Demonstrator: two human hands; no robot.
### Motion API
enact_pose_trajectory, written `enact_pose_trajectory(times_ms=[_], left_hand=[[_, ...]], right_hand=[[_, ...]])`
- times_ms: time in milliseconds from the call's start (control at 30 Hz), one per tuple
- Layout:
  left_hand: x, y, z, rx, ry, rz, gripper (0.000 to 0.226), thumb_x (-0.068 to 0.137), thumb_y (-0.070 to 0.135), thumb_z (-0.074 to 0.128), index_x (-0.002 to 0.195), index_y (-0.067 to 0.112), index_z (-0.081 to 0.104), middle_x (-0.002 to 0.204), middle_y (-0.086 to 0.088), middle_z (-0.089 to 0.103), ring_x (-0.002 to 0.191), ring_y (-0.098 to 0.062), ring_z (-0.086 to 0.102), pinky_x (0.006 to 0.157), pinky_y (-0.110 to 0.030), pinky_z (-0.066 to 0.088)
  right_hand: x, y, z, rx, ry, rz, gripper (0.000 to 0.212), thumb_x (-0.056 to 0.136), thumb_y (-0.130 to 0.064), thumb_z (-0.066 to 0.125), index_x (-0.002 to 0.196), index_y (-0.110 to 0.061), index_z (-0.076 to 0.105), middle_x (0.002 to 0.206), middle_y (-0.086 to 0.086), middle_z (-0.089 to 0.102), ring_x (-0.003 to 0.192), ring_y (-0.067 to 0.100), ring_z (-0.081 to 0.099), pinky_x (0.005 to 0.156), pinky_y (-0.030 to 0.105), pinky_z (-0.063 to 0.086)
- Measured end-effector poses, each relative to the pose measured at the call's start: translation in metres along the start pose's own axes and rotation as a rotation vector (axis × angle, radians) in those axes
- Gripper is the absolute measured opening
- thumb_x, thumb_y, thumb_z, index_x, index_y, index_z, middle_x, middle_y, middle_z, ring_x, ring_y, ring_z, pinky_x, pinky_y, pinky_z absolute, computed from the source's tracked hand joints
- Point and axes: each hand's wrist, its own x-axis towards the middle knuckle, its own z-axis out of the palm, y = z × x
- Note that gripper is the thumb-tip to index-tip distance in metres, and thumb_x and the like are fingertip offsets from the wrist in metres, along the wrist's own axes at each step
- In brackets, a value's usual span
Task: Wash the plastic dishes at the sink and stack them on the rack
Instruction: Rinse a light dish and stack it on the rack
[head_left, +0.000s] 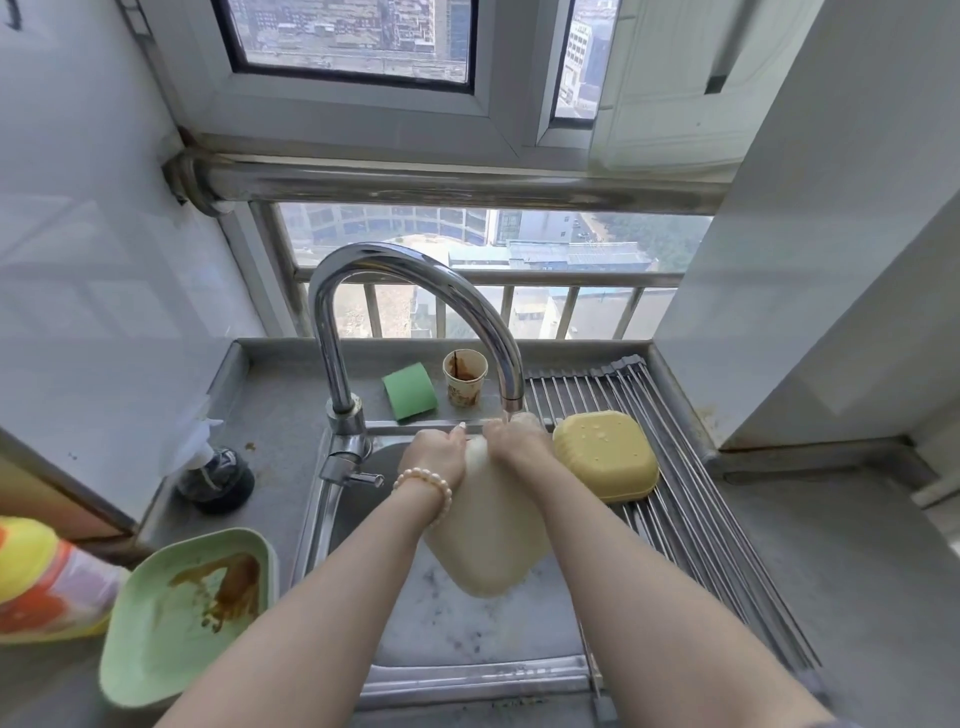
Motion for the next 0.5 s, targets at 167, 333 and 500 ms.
enact_pose_trajectory(times_ms=[167, 333, 500], left_hand=[[0.009, 0.003, -0.006, -0.060, -0.030, -0.032, 0.043, 0.100, 0.033, 0.044, 0.100, -0.002, 0.068, 0.112, -0.020, 0.066, 0.103, -0.031, 0.059, 0.083, -0.032, 0.041], [-0.002, 0.007, -0.001, 0.107, -0.044, 0.018, 0.047, 0.096, 0.048, 0.044, 0.073, 0.013, 0.066, 0.088, -0.009, 0.067, 0.089, -0.029, 0.062, 0.073, -0.031, 0.041], [-0.022, 0.010, 0.020, 0.615, 0.217, 0.439, 0.063, 0.094, 0.056, 0.013, 0.106, 0.019, 0.063, 0.109, -0.006, 0.064, 0.105, -0.027, 0.055, 0.085, -0.036, 0.040]], right_hand=[[-0.030, 0.005, 0.023, -0.204, 0.329, -0.290, 0.049, 0.097, -0.044, 0.028, 0.113, -0.008, 0.057, 0.116, 0.014, 0.060, 0.110, 0.032, 0.056, 0.087, 0.038, 0.042], [-0.008, 0.023, 0.015, 0.018, 0.147, -0.205, 0.035, 0.095, -0.034, 0.041, 0.074, -0.017, 0.062, 0.097, 0.017, 0.067, 0.098, 0.033, 0.061, 0.079, 0.035, 0.043], [0.012, 0.026, 0.000, 0.155, 0.083, -0.040, 0.031, 0.100, -0.019, 0.036, 0.118, -0.009, 0.059, 0.122, 0.008, 0.063, 0.115, 0.024, 0.057, 0.083, 0.026, 0.043]])
